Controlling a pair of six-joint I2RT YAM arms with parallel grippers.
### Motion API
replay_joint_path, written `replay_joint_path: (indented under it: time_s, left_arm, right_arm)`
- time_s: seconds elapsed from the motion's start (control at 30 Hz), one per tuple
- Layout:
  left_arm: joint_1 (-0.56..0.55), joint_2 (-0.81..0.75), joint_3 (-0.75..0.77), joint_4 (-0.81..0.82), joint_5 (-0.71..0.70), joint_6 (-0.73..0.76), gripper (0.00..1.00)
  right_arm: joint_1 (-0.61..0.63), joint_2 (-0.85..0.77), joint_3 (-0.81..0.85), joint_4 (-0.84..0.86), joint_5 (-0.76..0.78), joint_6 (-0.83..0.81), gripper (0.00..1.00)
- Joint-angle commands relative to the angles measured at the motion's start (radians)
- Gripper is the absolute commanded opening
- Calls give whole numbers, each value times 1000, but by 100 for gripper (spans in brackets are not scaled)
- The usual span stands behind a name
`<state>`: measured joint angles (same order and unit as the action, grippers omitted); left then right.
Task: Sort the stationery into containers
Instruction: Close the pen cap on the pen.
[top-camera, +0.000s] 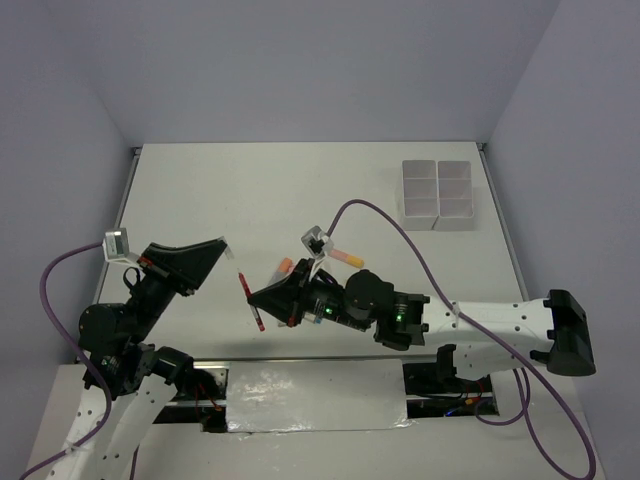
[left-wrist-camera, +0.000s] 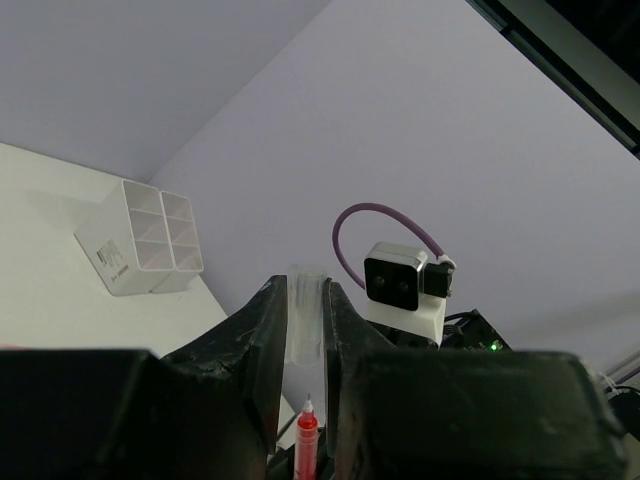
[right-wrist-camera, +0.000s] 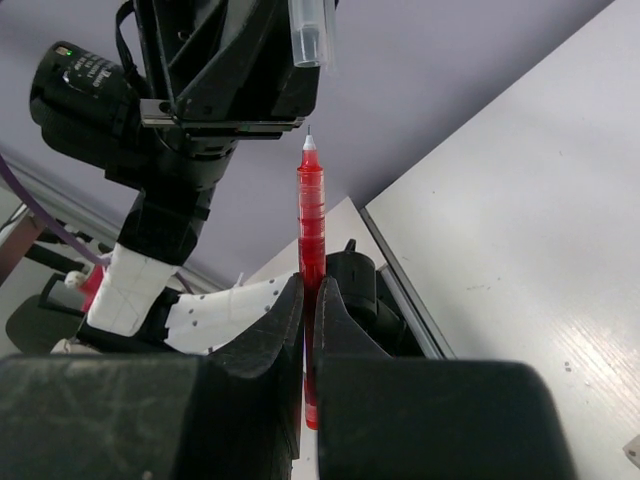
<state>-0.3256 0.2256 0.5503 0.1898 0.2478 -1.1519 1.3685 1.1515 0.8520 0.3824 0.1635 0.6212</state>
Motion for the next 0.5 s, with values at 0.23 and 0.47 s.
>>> replay_joint_path:
  time_s: [0.23,0.47]
  left_arm:
    - [3,0,30,23,-8,-8,0]
    - [3,1,36,-9,-16,4,0]
  right_arm:
    - [7,36,84,18,11,-38,0]
    - [6,37,98,3,14,-48,0]
